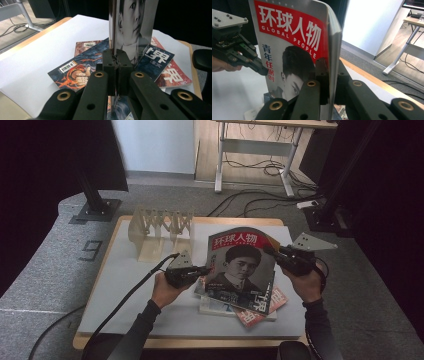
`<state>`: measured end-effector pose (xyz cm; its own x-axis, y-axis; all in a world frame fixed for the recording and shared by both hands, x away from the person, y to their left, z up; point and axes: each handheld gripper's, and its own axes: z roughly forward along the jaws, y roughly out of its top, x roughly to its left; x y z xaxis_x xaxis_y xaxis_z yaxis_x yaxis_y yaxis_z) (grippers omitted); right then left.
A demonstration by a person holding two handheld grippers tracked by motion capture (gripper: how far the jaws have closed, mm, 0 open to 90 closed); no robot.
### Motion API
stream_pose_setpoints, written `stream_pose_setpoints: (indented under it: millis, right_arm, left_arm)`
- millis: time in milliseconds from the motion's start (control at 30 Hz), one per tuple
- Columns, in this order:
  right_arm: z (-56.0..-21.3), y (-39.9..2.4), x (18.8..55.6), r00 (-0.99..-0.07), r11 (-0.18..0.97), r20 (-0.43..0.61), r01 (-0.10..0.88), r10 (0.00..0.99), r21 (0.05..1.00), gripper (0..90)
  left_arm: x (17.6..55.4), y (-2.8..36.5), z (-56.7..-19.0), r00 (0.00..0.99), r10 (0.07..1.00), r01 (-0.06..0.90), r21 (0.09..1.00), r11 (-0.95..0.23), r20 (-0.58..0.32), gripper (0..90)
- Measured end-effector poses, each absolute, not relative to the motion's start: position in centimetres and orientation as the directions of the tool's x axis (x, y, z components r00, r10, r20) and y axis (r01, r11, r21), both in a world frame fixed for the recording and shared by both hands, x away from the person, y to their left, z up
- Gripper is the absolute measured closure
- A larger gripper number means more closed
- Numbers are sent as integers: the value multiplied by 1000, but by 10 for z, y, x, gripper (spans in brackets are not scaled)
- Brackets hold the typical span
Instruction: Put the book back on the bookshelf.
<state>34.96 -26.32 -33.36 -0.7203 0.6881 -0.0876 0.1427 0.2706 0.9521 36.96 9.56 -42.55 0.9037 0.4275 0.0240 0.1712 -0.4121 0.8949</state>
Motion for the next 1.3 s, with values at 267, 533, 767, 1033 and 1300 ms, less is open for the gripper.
stream_pose_setpoints:
  millis: [267, 533, 767, 1033, 1300]
  right_arm:
    - [-342, -270, 350, -734, 249, -57, 156, 677, 956, 606]
    - [-362, -276, 355, -750, 228, -1, 200, 662, 953, 653]
    - [-363, -277, 350, -773, 232, -3, 187, 635, 955, 764]
    - [-362, -276, 348, -777, 241, -14, 179, 630, 954, 777]
    - [-364, -276, 349, -779, 232, 0, 187, 627, 955, 770]
  left_arm:
    - [365, 98, -426, 913, 405, 153, 889, -432, 40, 882]
    - [363, 97, -426, 917, 395, 138, 888, -438, 52, 877]
    - [366, 92, -423, 929, 366, 117, 889, -443, 60, 806]
    - [370, 79, -403, 927, 365, 98, 885, -455, 85, 775]
    - [377, 76, -380, 928, 370, 119, 895, -429, 54, 772]
